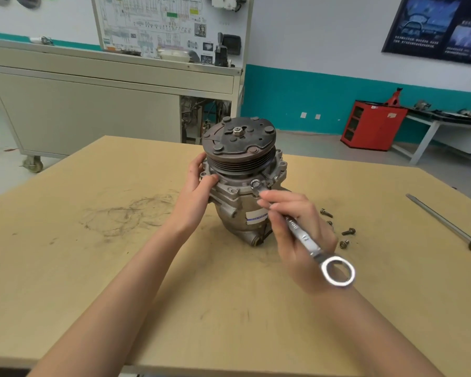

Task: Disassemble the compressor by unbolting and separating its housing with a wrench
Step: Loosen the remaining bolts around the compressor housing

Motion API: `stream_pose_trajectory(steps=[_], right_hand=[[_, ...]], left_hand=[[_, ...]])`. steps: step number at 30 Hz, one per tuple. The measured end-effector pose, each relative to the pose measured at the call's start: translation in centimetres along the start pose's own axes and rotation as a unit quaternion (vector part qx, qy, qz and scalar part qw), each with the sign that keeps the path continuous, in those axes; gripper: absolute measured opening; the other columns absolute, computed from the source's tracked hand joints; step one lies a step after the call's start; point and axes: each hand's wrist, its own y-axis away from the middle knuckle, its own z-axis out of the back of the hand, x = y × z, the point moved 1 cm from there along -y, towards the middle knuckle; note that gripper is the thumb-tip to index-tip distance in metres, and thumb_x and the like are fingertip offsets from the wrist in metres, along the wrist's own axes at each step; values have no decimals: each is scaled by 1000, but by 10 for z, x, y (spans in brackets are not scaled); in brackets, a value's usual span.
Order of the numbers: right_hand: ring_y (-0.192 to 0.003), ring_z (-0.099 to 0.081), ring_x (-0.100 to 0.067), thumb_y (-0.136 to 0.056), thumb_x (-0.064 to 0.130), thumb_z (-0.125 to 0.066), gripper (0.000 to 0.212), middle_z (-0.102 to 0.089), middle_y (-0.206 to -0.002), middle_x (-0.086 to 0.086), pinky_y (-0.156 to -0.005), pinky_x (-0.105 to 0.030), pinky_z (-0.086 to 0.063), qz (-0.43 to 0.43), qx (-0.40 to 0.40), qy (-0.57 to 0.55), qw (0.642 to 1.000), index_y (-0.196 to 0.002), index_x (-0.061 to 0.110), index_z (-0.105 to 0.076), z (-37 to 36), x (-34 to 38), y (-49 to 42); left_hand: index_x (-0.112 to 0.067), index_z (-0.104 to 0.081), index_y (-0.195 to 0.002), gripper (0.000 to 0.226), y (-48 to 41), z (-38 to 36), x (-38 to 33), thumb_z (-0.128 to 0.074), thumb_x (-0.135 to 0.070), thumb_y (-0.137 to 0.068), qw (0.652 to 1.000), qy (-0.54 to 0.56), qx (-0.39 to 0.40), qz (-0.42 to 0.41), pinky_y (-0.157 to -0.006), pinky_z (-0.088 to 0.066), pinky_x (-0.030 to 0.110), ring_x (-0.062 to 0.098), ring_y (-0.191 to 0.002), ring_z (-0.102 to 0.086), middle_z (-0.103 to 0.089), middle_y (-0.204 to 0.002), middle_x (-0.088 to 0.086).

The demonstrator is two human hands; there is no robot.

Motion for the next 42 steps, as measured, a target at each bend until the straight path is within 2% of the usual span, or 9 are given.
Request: stream_pose_trajectory(steps=[3,9,12,15,19,25,31,36,42], right_hand=[[-85,-70,-17,-101,26,-43,18,-62,-103,-8,-73,-22,-54,-69,-25,-51,996,-94,10,-48,2,-4,2],[-82,-70,-23,-98,14,-38,12,-61,-103,-9,-72,-39,-57,-171,-54,-177,968,-92,23,-45,-2,-6,6],[-64,-69,-21,-100,17,-34,14,-65,-89,-3,-59,-31,-57,-332,-89,-242,908,-92,18,-46,6,-27,-7],[-44,-56,-16,-104,24,-31,27,-61,-59,2,-42,-22,-44,-512,-3,-264,817,-88,12,-50,14,-60,-29],[-47,-57,-14,-102,29,-35,35,-63,-58,-5,-44,-21,-46,-570,26,-365,736,-87,8,-58,12,-76,-42],[-62,-70,-22,-97,39,-47,31,-72,-72,-4,-55,-25,-55,-327,-44,-219,918,-90,16,-66,24,-42,-17],[-67,-70,-15,-100,38,-42,29,-71,-79,-7,-54,-30,-57,-85,26,-29,996,-103,13,-57,18,-13,0],[-61,-65,-13,-102,33,-39,25,-70,-73,-6,-54,-24,-52,-23,30,28,999,-99,12,-53,14,-13,8],[-58,-67,-21,-99,25,-33,16,-67,-66,-5,-53,-28,-54,-315,-67,-252,913,-92,20,-46,3,-24,0]], left_hand=[[-24,-30,-146,47,0,0,1,-37,-14,-101,1000,-5,0,4,-61,-41,2,-21,-79,-54,-50,-126,-6],[-25,-30,-146,46,-1,1,2,-36,-16,-101,1000,-8,-2,5,-61,-40,1,-24,-79,-53,-49,-118,-22],[-27,-30,-146,46,-1,2,2,-36,-17,-101,1000,-8,2,7,-61,-39,-1,-24,-82,-52,-50,-119,-20],[-27,-30,-145,46,-1,1,0,-36,-16,-101,1000,-3,0,8,-62,-39,-2,-26,-83,-51,-48,-116,-27],[-26,-30,-145,46,1,1,-1,-36,-15,-101,1000,-1,4,6,-62,-40,-1,-25,-83,-52,-47,-114,-30],[-30,-30,-145,46,-2,3,4,-37,-19,-101,1000,-7,8,7,-69,-41,-1,-23,-92,-51,-49,-123,-25],[-32,-33,-143,45,-4,4,9,-38,-19,-101,1000,3,5,1,-68,-42,4,-21,-88,-54,-50,-118,-29],[-32,-34,-142,57,-4,3,7,-40,-34,-86,1000,2,5,-10,-66,-42,4,-20,-88,-54,-50,-124,-23],[-31,-32,-143,50,-4,3,9,-39,-30,-93,1000,0,-1,-11,-64,-42,3,-21,-86,-53,-50,-113,-33]])
